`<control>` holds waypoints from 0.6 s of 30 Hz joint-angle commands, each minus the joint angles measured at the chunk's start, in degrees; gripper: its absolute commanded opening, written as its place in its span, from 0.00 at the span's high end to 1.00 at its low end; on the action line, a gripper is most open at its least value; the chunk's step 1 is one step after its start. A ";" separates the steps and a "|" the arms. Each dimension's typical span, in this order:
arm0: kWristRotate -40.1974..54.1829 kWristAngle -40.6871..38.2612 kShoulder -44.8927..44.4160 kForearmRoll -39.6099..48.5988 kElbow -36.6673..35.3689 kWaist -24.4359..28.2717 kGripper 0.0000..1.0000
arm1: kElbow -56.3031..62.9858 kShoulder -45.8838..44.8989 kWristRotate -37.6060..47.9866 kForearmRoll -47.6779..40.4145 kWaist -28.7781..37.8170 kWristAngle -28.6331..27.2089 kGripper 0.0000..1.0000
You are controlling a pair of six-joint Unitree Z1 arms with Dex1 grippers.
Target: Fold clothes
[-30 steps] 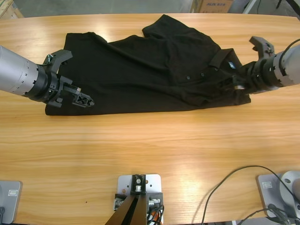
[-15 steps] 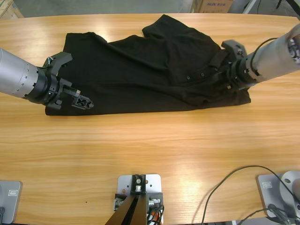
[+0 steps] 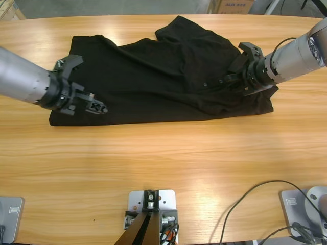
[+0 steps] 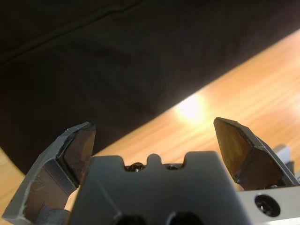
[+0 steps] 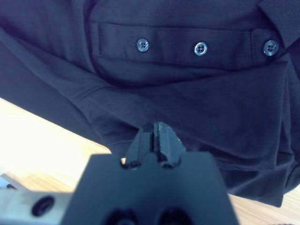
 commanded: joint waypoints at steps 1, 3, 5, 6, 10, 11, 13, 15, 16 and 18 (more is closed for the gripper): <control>2.39 0.89 11.19 -2.89 -1.79 0.44 0.02 | -0.42 3.40 -1.33 -0.99 -1.36 1.11 1.00; 10.12 0.89 13.09 -1.82 -3.83 0.32 0.02 | -0.42 3.70 -1.46 -1.28 -1.96 1.11 1.00; 11.88 1.62 14.43 2.28 -6.78 0.34 0.02 | -0.51 4.14 -1.51 -1.49 -2.22 1.11 1.00; 11.88 2.70 14.67 3.45 -7.61 0.36 0.02 | -0.51 4.35 -1.51 -1.61 -2.25 1.11 1.00; 11.88 2.73 16.39 3.84 -9.03 0.36 0.02 | -0.42 5.37 -1.51 -2.40 -2.75 1.55 1.00; 11.88 2.66 16.83 3.84 -9.07 0.30 0.02 | -0.42 5.54 -1.51 -2.51 -3.06 2.04 1.00; 11.88 2.52 17.20 3.86 -8.87 0.07 0.02 | -0.46 6.28 -1.51 -2.61 -3.82 2.82 1.00; 11.88 2.49 17.15 4.12 -8.68 0.00 0.02 | -0.42 6.88 -1.51 -2.61 -4.26 3.11 1.00; 11.88 2.47 17.08 4.26 -8.57 0.00 0.02 | -0.44 7.18 -1.51 -2.61 -4.31 3.13 1.00; 11.79 2.47 16.87 4.54 -8.47 0.00 0.02 | -0.44 8.21 -1.19 -2.51 -4.52 2.97 1.00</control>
